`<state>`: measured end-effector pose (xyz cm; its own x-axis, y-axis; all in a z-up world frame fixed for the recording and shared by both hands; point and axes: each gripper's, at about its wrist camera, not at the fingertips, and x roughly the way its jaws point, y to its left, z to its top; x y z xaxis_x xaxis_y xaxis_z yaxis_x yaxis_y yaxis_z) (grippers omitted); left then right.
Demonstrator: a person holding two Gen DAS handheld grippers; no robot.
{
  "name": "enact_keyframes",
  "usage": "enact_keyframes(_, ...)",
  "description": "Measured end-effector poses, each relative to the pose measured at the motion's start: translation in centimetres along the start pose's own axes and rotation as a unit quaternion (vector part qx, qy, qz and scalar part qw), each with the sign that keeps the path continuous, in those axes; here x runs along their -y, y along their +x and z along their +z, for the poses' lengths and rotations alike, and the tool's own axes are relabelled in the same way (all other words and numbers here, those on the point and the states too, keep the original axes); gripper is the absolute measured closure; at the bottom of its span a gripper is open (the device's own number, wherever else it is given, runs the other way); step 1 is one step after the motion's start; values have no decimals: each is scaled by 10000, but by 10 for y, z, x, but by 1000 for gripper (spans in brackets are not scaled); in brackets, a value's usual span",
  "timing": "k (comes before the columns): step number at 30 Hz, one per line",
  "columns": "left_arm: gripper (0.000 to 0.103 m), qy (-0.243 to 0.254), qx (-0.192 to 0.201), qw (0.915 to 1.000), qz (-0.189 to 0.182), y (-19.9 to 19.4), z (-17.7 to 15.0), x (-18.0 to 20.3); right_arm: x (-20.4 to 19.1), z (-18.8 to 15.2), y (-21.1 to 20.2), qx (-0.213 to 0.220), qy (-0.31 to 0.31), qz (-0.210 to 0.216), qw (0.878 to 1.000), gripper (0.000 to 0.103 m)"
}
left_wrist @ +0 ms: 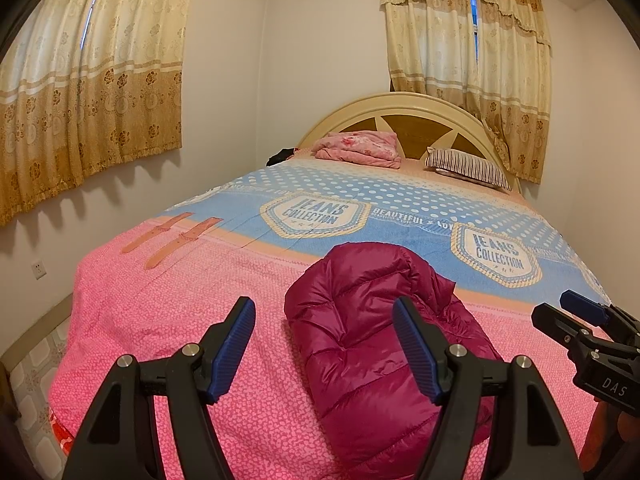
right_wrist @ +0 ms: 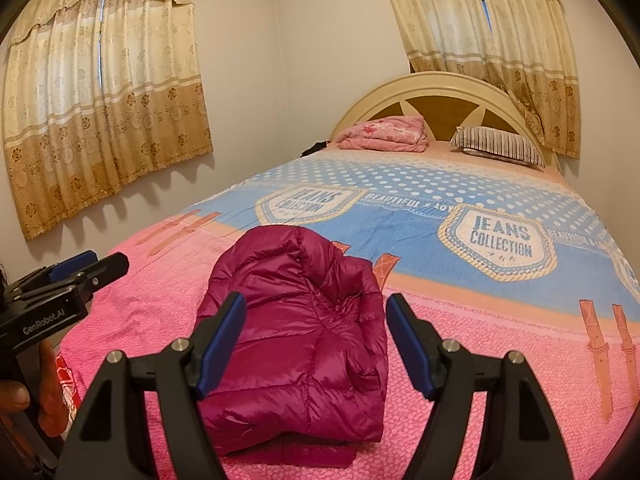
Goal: Fold large clothes
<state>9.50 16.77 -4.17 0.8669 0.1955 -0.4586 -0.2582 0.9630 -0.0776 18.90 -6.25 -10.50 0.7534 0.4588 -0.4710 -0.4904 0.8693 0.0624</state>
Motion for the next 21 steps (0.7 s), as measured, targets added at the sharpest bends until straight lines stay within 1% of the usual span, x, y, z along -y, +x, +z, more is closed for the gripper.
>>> enact_keyframes(21, 31, 18, -68, 10000, 14, 5, -3, -2, 3, -3, -3, -22, 31, 40, 10000, 28)
